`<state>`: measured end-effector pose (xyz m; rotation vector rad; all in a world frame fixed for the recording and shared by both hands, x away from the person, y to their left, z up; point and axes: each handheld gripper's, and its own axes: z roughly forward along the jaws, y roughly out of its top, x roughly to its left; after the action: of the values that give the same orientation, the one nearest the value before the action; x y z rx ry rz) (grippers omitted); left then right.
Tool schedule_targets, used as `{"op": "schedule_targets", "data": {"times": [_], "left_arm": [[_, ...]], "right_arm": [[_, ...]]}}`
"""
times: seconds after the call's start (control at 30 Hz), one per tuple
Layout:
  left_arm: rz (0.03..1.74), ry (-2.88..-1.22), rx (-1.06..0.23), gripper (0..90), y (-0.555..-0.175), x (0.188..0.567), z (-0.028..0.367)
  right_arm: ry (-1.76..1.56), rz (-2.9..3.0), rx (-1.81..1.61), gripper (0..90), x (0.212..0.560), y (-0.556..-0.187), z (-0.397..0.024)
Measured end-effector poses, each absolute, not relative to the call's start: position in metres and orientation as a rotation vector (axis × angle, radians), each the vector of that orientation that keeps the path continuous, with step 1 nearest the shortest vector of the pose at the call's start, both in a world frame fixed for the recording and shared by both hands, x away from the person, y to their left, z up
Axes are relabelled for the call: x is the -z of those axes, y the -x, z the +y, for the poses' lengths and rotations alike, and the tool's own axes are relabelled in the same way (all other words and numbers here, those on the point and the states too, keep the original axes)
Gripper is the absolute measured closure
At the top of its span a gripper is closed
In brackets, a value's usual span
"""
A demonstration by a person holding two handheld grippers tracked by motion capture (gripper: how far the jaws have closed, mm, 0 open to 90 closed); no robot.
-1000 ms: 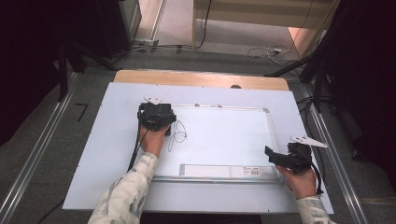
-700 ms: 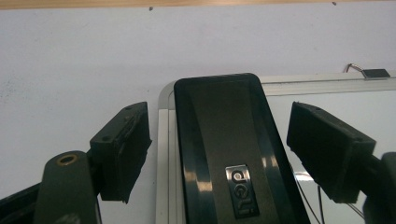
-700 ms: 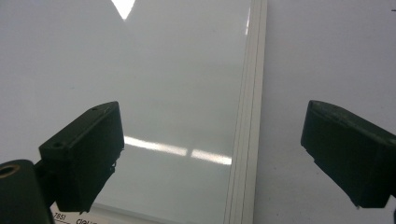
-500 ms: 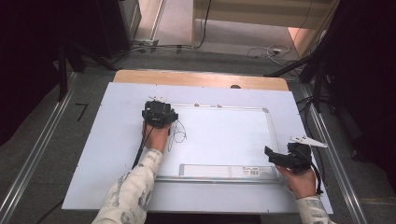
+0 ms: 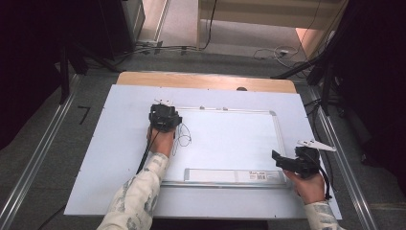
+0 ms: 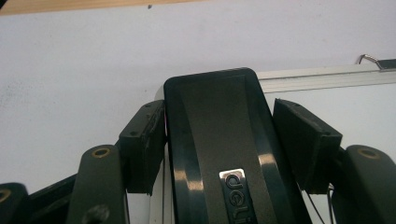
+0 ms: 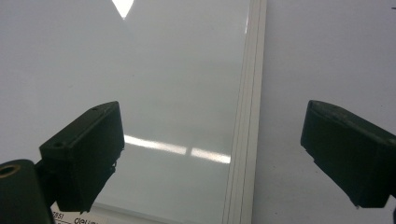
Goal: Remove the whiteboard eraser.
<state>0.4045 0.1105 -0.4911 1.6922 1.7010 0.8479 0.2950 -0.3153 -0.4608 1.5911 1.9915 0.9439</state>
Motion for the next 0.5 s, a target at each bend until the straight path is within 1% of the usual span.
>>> {"op": "schedule_targets", "data": {"times": [0.5], "left_arm": [[1.665, -1.715, -0.805, 39.8, -0.4042, 0.4905, 0.1139]], "right_arm": [[-1.597, 1.985, -0.938, 4.9, 0.4612, -0.2956, -0.3161]]}}
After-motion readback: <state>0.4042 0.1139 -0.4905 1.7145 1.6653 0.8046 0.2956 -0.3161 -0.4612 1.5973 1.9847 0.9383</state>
